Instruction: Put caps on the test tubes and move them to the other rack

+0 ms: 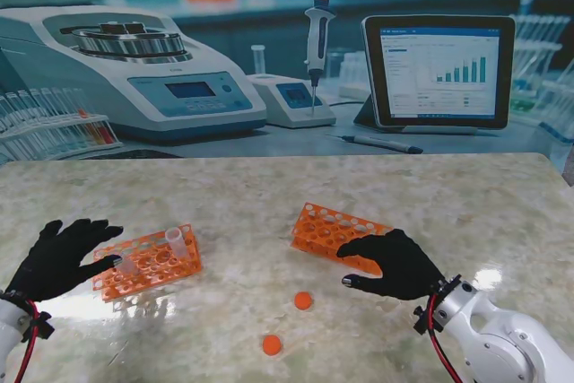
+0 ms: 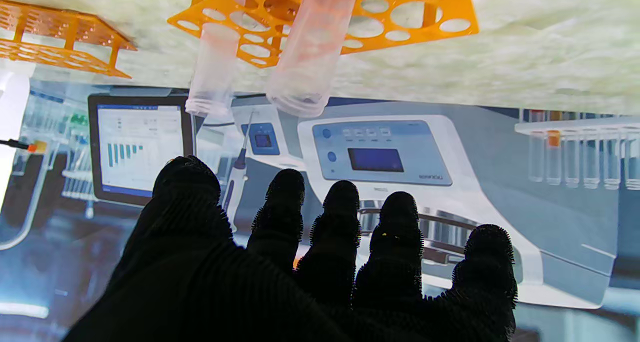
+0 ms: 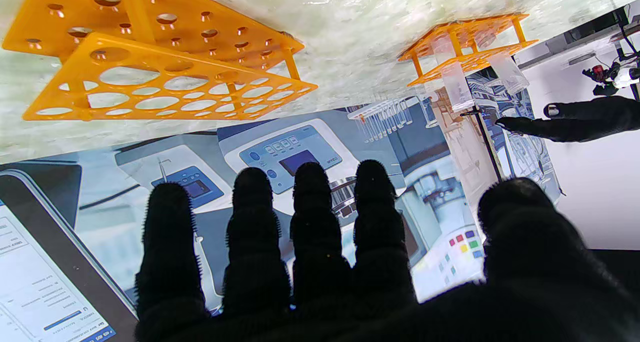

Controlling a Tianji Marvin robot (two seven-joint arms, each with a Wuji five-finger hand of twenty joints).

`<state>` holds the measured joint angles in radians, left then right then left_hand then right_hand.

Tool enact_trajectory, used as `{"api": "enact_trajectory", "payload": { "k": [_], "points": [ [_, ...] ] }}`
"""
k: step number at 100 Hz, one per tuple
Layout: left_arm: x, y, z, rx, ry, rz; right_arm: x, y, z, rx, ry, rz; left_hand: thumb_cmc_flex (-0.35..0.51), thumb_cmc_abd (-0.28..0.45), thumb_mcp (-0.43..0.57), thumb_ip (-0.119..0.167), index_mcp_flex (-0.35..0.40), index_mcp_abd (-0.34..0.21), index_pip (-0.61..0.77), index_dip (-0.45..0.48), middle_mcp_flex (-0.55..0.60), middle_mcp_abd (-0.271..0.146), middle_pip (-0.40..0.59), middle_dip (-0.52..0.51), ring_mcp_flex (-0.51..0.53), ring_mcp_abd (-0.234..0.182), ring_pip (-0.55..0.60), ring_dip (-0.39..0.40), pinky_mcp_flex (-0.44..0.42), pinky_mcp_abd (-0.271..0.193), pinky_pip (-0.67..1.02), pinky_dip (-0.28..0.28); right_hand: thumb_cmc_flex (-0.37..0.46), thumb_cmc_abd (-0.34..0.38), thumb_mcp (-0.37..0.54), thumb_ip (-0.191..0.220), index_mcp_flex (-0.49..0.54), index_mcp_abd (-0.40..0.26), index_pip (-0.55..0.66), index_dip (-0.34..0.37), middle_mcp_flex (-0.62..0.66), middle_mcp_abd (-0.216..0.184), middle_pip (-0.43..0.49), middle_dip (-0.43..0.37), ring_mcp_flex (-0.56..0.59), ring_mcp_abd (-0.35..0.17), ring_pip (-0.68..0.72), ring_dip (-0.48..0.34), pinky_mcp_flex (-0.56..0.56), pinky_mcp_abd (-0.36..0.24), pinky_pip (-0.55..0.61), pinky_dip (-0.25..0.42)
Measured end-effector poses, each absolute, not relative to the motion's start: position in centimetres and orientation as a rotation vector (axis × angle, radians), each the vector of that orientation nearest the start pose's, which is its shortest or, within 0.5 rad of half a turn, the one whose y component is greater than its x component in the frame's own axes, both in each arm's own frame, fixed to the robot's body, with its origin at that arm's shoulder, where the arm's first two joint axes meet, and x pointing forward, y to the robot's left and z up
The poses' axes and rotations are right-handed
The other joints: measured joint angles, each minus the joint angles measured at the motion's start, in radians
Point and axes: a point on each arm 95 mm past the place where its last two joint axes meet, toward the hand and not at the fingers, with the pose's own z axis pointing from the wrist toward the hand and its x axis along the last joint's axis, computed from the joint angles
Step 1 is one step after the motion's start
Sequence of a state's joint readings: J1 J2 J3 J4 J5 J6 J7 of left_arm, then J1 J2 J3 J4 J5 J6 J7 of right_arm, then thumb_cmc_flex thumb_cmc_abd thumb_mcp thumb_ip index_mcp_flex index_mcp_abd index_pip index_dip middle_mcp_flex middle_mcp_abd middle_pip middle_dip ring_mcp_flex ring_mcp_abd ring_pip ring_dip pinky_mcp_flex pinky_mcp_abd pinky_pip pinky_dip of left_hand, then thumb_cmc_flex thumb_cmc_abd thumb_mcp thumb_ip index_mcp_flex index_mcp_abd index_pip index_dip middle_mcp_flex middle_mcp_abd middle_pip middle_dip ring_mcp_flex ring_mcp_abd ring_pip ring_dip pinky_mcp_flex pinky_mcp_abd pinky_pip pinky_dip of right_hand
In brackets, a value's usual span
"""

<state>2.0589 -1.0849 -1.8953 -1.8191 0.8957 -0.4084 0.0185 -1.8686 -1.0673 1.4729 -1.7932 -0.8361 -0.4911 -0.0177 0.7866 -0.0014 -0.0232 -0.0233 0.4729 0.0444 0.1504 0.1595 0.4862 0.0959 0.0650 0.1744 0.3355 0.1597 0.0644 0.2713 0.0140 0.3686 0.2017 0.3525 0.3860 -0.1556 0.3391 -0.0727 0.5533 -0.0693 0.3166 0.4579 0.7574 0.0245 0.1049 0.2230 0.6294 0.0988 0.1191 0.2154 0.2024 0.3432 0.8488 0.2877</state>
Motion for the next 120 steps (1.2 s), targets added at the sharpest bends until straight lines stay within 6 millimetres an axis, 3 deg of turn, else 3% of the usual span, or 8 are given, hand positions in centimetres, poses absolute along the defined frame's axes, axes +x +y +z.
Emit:
{"api": "enact_trajectory", "payload": {
  "k": [49,120],
  "points": [
    [28.9,18.8,-31.7,-1.286,1.359,-1.401,32.3,-2.7,-30.6,1.122,1.594,1.897,-0.002,-0.031,0.0,0.0,0.0,0.0,0.0,0.0,-0.015,-0.001,-0.002,0.0,-0.021,-0.009,-0.004,-0.01,-0.009,-0.004,-0.019,0.0,0.0,0.0,0.0,0.0,0.0,0.0,0.0,0.0,0.0,0.0,0.0,0.0,0.0,0.0,-0.001,0.0,0.0,0.0,0.0,0.0],
    [29.9,19.0,-34.4,-1.334,1.346,-1.389,32.5,-2.7,-30.7,1.121,1.6,1.895,-0.002,-0.05,-0.001,0.0,0.0,0.0,0.0,0.0,-0.016,-0.001,-0.002,0.0,-0.029,-0.011,-0.004,-0.013,-0.01,-0.008,-0.022,0.0,0.0,0.0,0.0,0.0,0.0,0.0,0.0,0.0,0.0,0.0,0.0,0.0,0.0,0.0,-0.001,0.0,0.0,0.0,0.0,0.0]
  ]
}}
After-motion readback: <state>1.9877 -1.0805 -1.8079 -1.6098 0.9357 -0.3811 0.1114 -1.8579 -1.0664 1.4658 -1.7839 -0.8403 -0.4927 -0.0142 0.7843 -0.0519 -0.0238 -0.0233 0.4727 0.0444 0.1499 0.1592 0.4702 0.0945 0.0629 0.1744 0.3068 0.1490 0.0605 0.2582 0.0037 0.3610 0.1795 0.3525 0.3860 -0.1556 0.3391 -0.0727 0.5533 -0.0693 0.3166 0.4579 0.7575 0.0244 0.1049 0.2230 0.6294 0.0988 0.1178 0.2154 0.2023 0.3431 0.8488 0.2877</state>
